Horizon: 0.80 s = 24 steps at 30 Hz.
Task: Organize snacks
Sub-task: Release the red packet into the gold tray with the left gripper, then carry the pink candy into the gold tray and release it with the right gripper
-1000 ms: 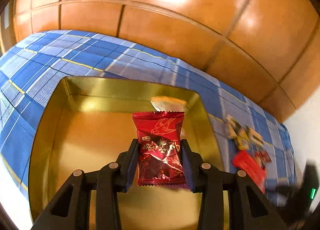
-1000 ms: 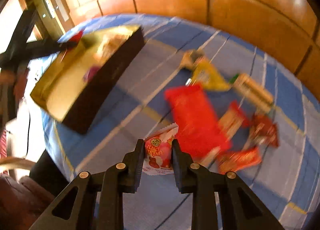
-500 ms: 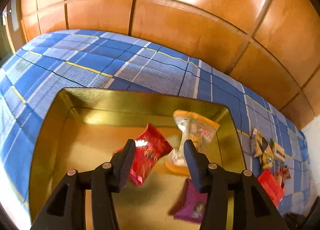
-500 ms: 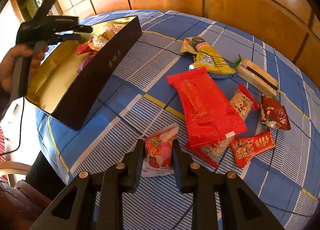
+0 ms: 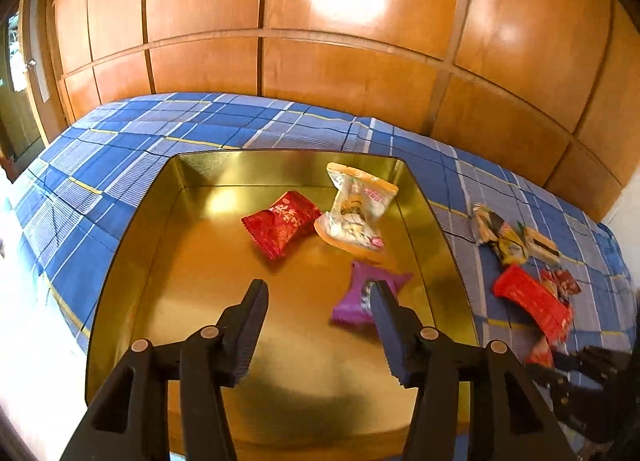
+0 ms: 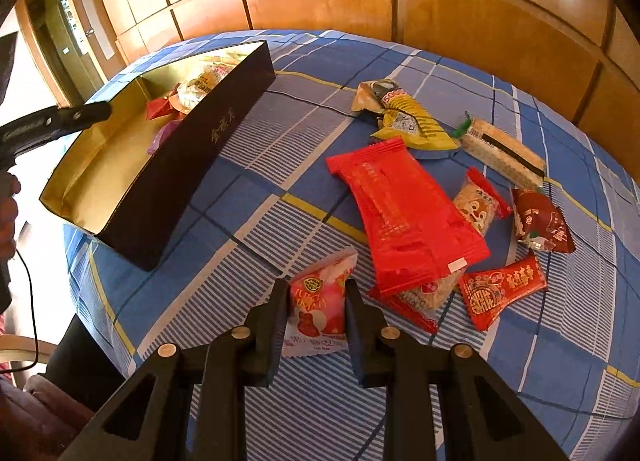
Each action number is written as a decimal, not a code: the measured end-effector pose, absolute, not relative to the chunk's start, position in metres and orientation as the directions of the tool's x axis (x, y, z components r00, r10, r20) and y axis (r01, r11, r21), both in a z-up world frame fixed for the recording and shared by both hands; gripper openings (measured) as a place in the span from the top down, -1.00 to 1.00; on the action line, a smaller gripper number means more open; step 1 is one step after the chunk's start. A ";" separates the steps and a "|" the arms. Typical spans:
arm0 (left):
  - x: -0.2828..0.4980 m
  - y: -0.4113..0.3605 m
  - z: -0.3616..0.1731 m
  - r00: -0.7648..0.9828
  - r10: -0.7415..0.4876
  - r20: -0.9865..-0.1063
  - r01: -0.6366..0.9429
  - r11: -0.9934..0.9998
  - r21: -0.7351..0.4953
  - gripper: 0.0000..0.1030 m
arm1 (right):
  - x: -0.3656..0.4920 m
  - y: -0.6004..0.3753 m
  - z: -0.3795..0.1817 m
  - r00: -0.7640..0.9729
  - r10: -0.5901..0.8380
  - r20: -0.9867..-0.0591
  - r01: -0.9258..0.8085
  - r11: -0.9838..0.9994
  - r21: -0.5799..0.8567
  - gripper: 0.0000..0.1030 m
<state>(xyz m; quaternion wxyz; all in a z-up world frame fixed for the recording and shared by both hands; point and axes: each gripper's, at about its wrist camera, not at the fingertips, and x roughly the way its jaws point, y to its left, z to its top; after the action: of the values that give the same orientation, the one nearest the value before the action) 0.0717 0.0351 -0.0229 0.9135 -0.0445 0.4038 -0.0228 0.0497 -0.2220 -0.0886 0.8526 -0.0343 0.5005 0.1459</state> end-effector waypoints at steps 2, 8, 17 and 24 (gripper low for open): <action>0.063 0.032 -0.019 0.681 -0.078 -0.728 0.017 0.996 -0.090 -0.05 | 0.050 -0.222 -0.088 0.459 0.214 -0.862 -0.275 0.957 0.091 0.50; 0.047 0.031 -0.012 0.701 -0.080 -0.708 0.028 0.996 -0.085 -0.13 | 0.049 -0.219 -0.075 0.480 0.233 -0.846 -0.266 0.957 0.112 0.50; 0.039 0.037 -0.012 0.701 -0.085 -0.708 0.020 0.995 -0.100 -0.13 | 0.055 -0.187 -0.037 0.513 0.327 -0.794 -0.337 0.927 0.164 0.50; 0.033 0.057 -0.013 0.715 -0.062 -0.696 -0.034 0.992 -0.123 -0.13 | 0.066 -0.139 -0.013 0.489 0.425 -0.762 -0.445 0.872 0.201 0.49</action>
<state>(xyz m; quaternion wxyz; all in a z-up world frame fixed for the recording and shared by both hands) 0.0330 0.0568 -0.0126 0.9238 -0.0636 0.3775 -0.0075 0.0663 -0.1392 -0.0131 0.8627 -0.0115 0.4381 0.2522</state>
